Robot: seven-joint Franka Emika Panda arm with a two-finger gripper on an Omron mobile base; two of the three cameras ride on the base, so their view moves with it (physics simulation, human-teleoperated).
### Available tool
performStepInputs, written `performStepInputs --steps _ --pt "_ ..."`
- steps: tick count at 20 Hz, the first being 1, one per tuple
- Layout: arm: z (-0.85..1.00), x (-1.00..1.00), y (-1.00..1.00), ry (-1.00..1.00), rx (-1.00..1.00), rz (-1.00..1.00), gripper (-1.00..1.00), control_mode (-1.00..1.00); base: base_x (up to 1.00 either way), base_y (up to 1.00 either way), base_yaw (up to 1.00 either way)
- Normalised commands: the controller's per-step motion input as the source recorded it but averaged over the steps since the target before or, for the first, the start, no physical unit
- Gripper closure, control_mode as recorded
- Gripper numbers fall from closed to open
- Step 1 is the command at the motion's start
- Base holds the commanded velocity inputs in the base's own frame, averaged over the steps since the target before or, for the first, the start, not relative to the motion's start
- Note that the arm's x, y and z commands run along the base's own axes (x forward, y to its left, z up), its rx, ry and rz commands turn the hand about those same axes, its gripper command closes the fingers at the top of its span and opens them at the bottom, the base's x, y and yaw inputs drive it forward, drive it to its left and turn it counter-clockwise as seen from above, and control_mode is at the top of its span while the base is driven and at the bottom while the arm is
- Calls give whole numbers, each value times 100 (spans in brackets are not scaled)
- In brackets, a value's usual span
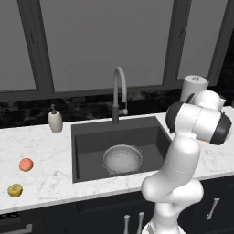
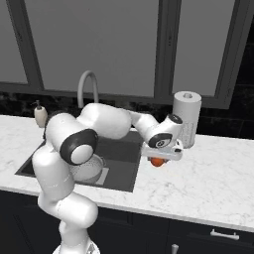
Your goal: Put the colander in the sink, put the orange, peach, kiwi in the colander, and turn on the sink faucet and pour water over the colander.
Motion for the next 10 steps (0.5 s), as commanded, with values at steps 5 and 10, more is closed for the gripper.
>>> performStepInputs --steps 5,10 --pt "4 0 100 0 4 0 100 -100 0 0 0" --pt "0 0 100 0 6 0 100 -100 0 0 0"
